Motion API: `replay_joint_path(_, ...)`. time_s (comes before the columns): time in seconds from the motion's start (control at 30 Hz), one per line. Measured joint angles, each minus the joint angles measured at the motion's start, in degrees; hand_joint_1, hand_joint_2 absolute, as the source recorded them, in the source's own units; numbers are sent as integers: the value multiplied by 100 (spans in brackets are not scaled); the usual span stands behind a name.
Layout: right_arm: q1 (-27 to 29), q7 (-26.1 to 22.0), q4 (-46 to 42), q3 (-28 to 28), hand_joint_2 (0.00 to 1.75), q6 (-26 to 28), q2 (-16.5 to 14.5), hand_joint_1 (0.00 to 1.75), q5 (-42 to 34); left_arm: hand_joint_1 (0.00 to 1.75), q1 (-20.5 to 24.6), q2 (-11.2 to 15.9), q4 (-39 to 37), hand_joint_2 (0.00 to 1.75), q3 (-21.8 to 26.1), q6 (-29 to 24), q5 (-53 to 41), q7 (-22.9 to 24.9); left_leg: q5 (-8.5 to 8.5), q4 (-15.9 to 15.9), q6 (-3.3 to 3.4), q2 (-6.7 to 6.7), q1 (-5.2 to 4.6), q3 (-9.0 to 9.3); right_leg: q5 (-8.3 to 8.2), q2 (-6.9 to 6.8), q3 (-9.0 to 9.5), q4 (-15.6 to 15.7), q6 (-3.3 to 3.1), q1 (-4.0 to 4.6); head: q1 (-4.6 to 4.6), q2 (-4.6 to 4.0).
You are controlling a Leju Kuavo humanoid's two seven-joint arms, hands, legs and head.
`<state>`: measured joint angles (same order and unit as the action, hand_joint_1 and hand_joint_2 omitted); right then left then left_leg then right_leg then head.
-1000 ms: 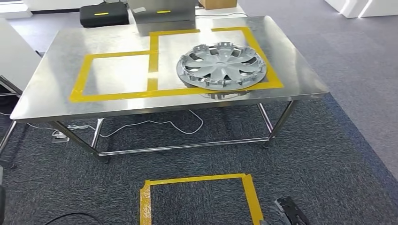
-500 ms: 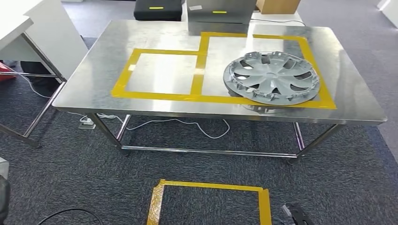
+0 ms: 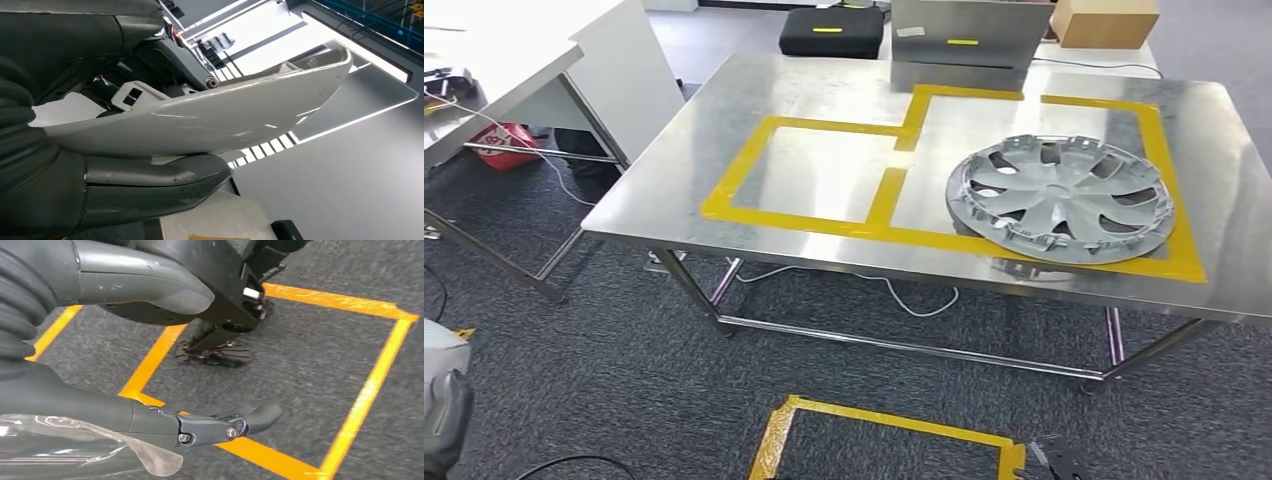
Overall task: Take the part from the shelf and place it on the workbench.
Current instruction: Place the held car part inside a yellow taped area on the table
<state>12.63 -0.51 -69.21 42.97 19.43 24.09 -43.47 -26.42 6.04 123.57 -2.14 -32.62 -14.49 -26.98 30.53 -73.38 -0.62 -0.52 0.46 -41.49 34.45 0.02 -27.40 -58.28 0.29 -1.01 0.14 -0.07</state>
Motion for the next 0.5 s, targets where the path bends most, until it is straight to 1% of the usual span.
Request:
replay_joint_path(0.03, 0, -16, -44, 22, 175, 34, 17, 0, -13, 175, 2, 25, -10, 175, -10, 19, -3, 29, -278, 349, 46, 3, -19, 92, 72, -19, 104, 7, 0, 4, 0, 0)
replay_joint_path(0.07, -6, -27, -90, 49, 175, 74, 33, 0, -28, 175, 11, 54, -22, 175, -16, 45, -5, 63, -451, 657, 101, 16, -43, 198, 136, -36, 198, 30, 9, 7, 5, -1)
replay_joint_path(0.1, -18, -34, -132, 74, 175, 117, 51, 0, -51, 175, 22, 83, -33, 175, -21, 75, -7, 95, -516, 938, 159, 34, -76, 318, 185, -48, 272, 69, 32, 5, 4, -1)
replay_joint_path(0.13, -29, -36, -170, 98, 175, 162, 65, 0, -81, 175, 41, 118, -44, 175, -26, 115, -7, 132, -488, 1109, 204, 53, -106, 405, 211, -63, 336, 140, 64, 0, 4, -1)
replay_joint_path(0.17, -37, -33, -200, 120, 175, 206, 75, 0, -114, 175, 60, 146, -55, 175, -30, 157, -8, 173, -399, 1204, 237, 69, -125, 476, 192, -78, 403, 196, 109, -4, 4, -1)
replay_joint_path(0.2, -47, -28, -227, 137, 175, 249, 86, 0, -142, 175, 72, 169, -61, 175, -33, 200, -15, 211, -352, 1337, 262, 70, -134, 575, 133, -86, 460, 219, 158, -6, 1, 0)
replay_joint_path(0.23, -53, -23, -253, 155, 175, 288, 95, 0, -166, 175, 82, 190, -67, 175, -34, 242, -26, 255, -325, 1449, 274, 70, -121, 686, 47, -89, 475, 159, 193, -10, 4, 1)
replay_joint_path(0.27, -63, -20, -274, 170, 175, 324, 106, 0, -186, 175, 92, 199, -74, 175, -36, 279, -44, 292, -303, 1581, 289, 75, -107, 841, -80, -75, 408, -58, 212, -8, 8, -1)
replay_joint_path(0.3, -77, -16, -291, 189, 175, 362, 118, 0, -205, 175, 112, 208, -82, 175, -37, 312, -67, 323, -278, 1703, 301, 84, -93, 1013, -186, -52, 226, -378, 214, -7, 13, -1)
replay_joint_path(0.33, -86, -13, -305, 204, 175, 393, 130, 0, -222, 175, 139, 213, -92, 175, -39, 337, -86, 349, -242, 1819, 306, 100, -83, 1179, -222, -30, -37, -752, 202, -7, 15, -1)
replay_joint_path(0.37, -87, -11, -314, 218, 175, 416, 142, 0, -234, 175, 169, 216, -103, 175, -40, 354, -102, 368, -190, 1913, 312, 118, -82, 1339, -162, -12, -334, -1096, 198, -2, 20, -2)
replay_joint_path(0.4, -76, -8, -319, 231, 175, 431, 152, 0, -241, 175, 190, 220, -115, 175, -41, 363, -112, 383, -126, 1996, 313, 133, -82, 1497, 23, -6, -616, -1310, 209, -1, 25, -1)
replay_joint_path(0.43, -58, -7, -323, 242, 175, 438, 161, 0, -245, 175, 201, 222, -127, 175, -43, 370, -116, 394, -48, 2073, 308, 151, -81, 1669, 273, -6, -849, -1381, 223, -1, 30, -1)
replay_joint_path(0.47, -38, -5, -324, 254, 175, 445, 167, 0, -251, 175, 206, 225, -139, 175, -44, 374, -120, 406, 43, 2145, 300, 175, -79, 1858, 498, -8, -1035, -1318, 239, -1, 35, -1)
replay_joint_path(0.5, -24, -4, -324, 267, 175, 459, 170, 0, -258, 175, 210, 228, -151, 175, -47, 384, -124, 420, 152, 2204, 287, 205, -77, 2060, 576, -21, -1173, -1128, 247, -4, 37, -1)
